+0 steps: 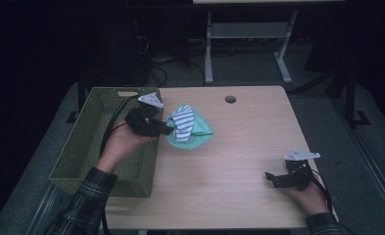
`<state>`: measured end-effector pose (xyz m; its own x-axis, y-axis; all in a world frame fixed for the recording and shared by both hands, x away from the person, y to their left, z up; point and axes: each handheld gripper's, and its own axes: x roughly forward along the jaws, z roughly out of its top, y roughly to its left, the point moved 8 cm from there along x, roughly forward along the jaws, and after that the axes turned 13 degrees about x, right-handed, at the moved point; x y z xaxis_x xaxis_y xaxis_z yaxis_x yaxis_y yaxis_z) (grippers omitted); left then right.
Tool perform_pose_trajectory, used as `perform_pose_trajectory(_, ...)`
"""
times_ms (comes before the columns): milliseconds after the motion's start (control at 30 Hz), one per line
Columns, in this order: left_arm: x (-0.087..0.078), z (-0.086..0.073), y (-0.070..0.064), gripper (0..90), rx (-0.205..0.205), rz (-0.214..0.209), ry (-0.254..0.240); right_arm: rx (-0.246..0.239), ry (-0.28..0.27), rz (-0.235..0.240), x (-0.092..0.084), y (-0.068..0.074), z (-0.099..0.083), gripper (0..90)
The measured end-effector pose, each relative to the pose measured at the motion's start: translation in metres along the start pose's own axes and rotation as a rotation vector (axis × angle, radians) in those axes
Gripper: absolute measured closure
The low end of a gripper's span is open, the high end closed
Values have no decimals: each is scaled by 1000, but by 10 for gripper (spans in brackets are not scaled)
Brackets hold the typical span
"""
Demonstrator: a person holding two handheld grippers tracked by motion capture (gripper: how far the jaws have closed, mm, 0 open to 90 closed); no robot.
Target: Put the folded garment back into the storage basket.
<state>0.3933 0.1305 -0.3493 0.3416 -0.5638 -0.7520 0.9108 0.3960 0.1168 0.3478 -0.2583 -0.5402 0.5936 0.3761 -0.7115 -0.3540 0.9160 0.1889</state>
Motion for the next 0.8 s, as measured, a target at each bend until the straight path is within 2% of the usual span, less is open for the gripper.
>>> perform_pose_trajectory(533,-31,-31,21,786,-64,83,9,0,0,0,0,0,0,23)
perform_pose_trajectory(800,-46,-49,33,786,-113,140,3,0,0,0,0,0,0,23)
